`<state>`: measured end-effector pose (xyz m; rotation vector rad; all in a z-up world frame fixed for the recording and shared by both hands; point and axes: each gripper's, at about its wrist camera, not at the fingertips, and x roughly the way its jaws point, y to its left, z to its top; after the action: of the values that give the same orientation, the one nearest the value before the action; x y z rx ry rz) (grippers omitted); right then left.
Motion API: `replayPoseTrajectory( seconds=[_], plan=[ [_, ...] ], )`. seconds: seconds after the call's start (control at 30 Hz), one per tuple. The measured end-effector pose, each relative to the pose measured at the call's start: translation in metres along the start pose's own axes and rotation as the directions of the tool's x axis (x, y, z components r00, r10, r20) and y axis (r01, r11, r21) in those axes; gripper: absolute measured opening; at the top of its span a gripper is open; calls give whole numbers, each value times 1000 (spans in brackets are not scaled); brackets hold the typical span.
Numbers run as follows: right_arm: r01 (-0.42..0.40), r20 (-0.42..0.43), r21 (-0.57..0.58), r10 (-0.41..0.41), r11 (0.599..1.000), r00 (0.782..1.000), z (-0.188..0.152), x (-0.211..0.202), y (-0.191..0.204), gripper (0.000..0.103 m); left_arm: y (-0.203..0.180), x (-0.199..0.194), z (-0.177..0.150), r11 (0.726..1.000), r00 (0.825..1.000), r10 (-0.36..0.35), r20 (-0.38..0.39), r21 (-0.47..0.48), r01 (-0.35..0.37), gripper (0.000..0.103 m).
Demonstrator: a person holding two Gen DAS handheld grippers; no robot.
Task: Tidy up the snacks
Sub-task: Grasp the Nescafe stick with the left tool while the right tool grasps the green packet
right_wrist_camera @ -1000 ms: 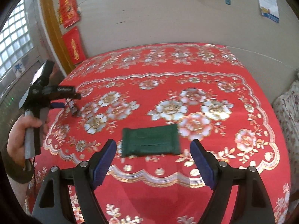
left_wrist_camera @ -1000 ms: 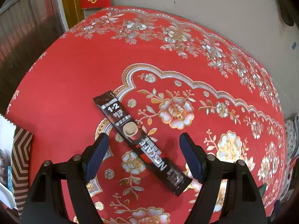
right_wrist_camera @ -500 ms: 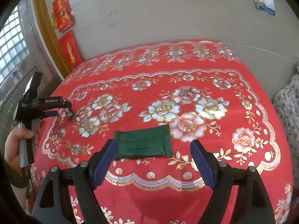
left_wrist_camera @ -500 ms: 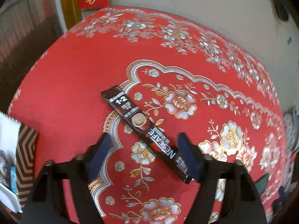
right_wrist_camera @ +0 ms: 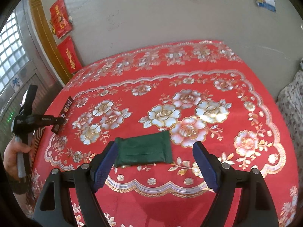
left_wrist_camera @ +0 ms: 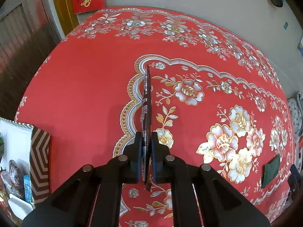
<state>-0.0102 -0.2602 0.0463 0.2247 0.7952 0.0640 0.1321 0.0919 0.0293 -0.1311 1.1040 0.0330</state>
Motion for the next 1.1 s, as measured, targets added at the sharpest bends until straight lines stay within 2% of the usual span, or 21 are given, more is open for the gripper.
replayPoseTrajectory(
  seconds=[0.27, 0.4, 0.57, 0.67, 0.83, 0.97, 1.1],
  plan=[
    [10, -107, -84, -19, 996, 994, 0, 32, 20, 84, -9, -13, -17, 996, 996, -86, -8, 21, 86, 6],
    [-37, -156, -9, 35, 999, 987, -8, 30, 18, 84, -19, -19, -25, 991, 992, -128, -9, 36, 128, 6],
    [-29, -226, -22, 23, 999, 974, -18, 38, 29, 85, -36, -28, -35, 983, 986, -169, -13, 73, 169, 7],
    [-11, -213, -13, 8, 1000, 977, -10, 46, 27, 85, -37, -34, -38, 982, 986, -169, 5, 85, 168, 7],
    [-27, -220, -13, 23, 1000, 975, 18, 75, 32, 88, -38, -43, -38, 982, 985, -168, 30, 95, 164, 7],
    [32, -214, -72, -47, 997, 976, 28, 93, 54, 86, -39, -43, -43, 978, 984, -176, 24, 114, 172, 7],
    [107, -167, -100, -123, 989, 978, 13, 89, 65, 87, -41, -38, -46, 975, 982, -187, 10, 120, 184, 7]
  ],
)
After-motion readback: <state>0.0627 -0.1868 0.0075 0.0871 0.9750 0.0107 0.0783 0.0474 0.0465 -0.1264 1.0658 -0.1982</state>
